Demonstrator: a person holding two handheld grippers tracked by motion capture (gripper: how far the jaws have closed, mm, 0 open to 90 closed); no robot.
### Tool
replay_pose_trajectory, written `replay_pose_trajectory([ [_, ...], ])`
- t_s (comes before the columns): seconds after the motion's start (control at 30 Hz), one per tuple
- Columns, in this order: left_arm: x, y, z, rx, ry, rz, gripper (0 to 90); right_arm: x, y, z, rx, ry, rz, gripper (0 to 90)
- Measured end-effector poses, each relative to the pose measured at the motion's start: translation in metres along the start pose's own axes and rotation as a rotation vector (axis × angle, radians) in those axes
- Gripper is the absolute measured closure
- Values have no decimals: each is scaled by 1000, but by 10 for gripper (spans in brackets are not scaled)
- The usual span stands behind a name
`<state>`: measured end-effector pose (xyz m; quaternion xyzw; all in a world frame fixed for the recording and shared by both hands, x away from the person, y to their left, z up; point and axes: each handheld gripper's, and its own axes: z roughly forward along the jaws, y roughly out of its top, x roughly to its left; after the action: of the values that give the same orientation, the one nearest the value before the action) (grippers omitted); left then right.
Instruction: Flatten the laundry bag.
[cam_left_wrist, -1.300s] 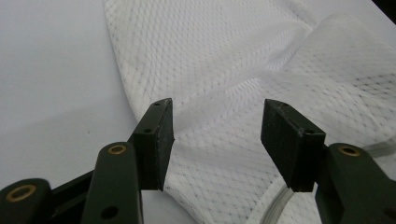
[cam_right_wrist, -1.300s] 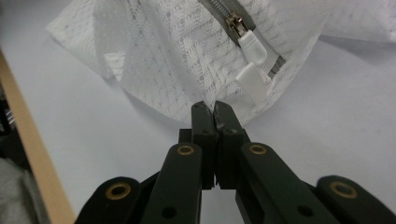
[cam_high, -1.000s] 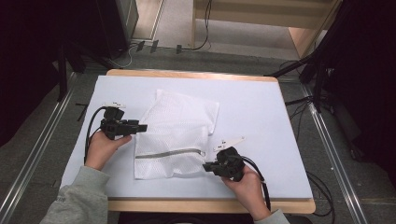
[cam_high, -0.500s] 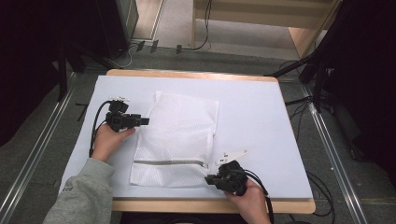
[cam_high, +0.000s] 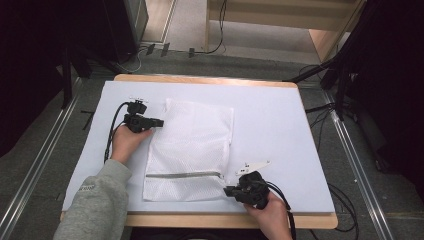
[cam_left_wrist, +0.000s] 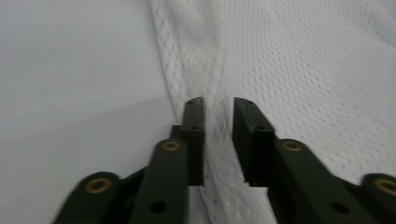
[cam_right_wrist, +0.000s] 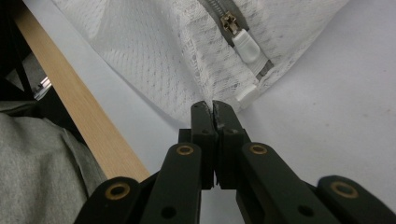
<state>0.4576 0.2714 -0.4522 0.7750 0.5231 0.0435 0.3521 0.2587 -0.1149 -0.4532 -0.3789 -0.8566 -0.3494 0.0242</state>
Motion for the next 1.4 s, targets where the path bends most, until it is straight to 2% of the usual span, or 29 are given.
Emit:
replay_pose_trajectory([
  [0.03, 0, 1, 2, 9, 7, 8, 828, -1, 0, 0, -5, 0, -4, 900],
  [0.1, 2, 2, 4, 10, -5, 5, 900, -3, 1, 0, -5, -4, 5, 900],
  [0.2, 5, 6, 1, -16, 10, 3, 900, -5, 2, -1, -8, -6, 8, 900],
  [0.23, 8, 7, -1, -40, 10, -8, 900, -6, 3, -1, -11, -7, 8, 900],
  [0.3, 13, 7, -5, -57, 21, -26, 900, -7, 4, -2, -20, -7, 5, 900],
  [0.5, 32, 4, -12, -74, 67, -88, 900, -10, 14, -1, -66, -12, -1, 900],
  [0.6, 36, 2, -14, -78, 50, -103, 900, -8, 18, 4, -58, -7, -4, 900],
  [0.67, 37, 2, -15, -77, 35, -100, 893, -6, 18, 8, -42, 14, -7, 900],
  [0.73, 36, 1, -16, -81, 20, -97, 827, -2, 17, 12, -24, 33, -11, 900],
  [0.8, 34, 1, -21, -91, 19, -83, 771, 1, 17, 12, -24, 41, -22, 845],
  [0.93, 31, -1, -35, -102, 12, -59, 653, 1, 17, 3, -79, 31, -38, 750],
  [1.0, 28, -5, -42, -104, -1, -49, 625, -2, 19, -3, -112, 23, -37, 729],
  [1.17, 17, -13, -50, -84, 4, -25, 570, -16, 25, -12, -174, 2, -26, 666],
  [1.4, 1, -28, -60, -66, 15, 9, 512, -37, 38, -9, -185, -27, -16, 638],
])
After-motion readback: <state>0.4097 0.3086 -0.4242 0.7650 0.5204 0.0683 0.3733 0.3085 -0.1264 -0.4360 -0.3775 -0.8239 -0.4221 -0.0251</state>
